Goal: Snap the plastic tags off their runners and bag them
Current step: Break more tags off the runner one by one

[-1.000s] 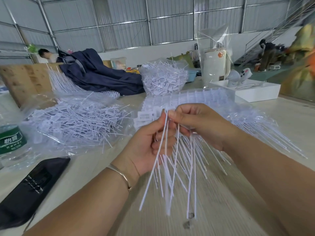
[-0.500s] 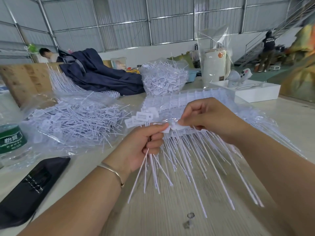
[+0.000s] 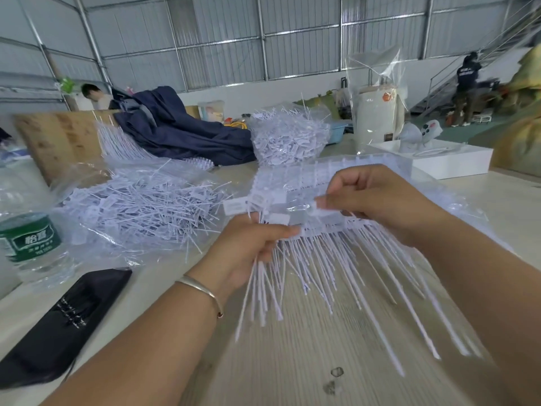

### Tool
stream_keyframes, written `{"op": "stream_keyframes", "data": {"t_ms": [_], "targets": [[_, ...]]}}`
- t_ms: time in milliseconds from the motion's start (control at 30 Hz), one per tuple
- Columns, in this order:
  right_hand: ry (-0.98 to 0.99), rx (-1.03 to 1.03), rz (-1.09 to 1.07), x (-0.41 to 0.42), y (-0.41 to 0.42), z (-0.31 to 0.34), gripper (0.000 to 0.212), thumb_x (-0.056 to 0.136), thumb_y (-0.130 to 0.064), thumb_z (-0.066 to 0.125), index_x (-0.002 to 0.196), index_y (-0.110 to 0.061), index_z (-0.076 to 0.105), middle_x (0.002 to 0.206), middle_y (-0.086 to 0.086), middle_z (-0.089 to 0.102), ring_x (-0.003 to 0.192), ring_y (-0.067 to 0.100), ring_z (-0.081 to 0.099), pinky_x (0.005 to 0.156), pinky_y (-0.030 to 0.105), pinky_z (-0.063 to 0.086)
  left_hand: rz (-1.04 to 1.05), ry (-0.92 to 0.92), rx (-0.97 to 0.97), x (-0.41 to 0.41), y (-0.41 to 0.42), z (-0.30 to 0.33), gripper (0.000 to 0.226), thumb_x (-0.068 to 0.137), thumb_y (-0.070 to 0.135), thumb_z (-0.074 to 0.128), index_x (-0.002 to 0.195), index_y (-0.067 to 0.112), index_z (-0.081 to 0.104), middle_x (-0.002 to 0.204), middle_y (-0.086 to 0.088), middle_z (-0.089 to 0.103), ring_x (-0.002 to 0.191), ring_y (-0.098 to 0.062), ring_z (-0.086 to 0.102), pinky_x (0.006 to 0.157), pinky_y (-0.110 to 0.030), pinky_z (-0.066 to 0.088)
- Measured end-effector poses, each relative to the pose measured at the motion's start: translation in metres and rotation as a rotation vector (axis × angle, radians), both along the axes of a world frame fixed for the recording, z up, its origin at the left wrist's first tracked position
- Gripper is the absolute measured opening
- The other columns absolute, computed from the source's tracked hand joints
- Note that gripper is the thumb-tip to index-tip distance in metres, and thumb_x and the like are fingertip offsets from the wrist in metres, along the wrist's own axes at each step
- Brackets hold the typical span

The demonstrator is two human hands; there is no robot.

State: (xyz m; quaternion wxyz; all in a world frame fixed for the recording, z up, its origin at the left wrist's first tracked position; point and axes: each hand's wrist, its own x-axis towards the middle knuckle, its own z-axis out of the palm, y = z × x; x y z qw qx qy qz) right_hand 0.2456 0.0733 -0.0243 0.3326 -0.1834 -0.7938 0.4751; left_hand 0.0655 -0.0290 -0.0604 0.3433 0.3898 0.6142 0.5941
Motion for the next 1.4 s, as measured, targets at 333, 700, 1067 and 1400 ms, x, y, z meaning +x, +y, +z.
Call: {"op": "stream_keyframes", "data": {"t_ms": [333,700,1067,1400], "targets": [[-0.159,0.125,-0.117,-0.009,0.005,-0.019,0.012,0.080,0.004,0.057,0.081,-0.006,0.064,0.054,-0.004,0.057,0.055,0.010,0.052,0.059,0.024,0.041,-0.189,-0.153,-0.196,0.005,0.004,-0.010,0.040,0.090,0.054,0.054,0.082,0.015,0.051,0.058,0.005,0.032,0.039,-0.006,0.022,0.033,-0.015,0.018],[-0.151,0.178,-0.101,-0.010,0.011,-0.024,0.025,0.081,-0.028,0.076,0.091,-0.008,0.065,0.071,0.013,0.067,0.061,0.011,0.057,0.067,0.021,0.046,-0.151,-0.256,-0.014,0.000,0.003,-0.007,0.016,0.074,0.021,0.075,0.076,0.013,0.061,0.055,0.007,0.022,0.036,-0.004,0.019,0.031,-0.014,0.018],[0.067,-0.335,0.249,-0.021,-0.009,-0.026,0.037,0.077,-0.025,0.065,0.103,0.002,0.060,0.082,0.012,0.053,0.072,0.023,0.042,0.061,0.021,0.038,-0.555,-0.569,0.101,0.017,-0.001,-0.005,0.018,0.069,0.029,0.076,0.076,0.017,0.063,0.051,0.010,0.030,0.034,-0.001,0.023,0.031,-0.012,0.017],[0.145,-0.376,0.148,-0.011,0.006,-0.020,0.009,0.069,-0.022,0.074,0.075,-0.017,0.069,0.064,0.002,0.052,0.054,0.009,0.046,0.054,0.021,0.035,-0.296,-0.584,0.132,0.005,0.003,-0.003,0.019,0.080,0.025,0.062,0.075,0.018,0.045,0.054,0.006,0.043,0.037,-0.002,0.032,0.031,-0.012,0.016]]}}
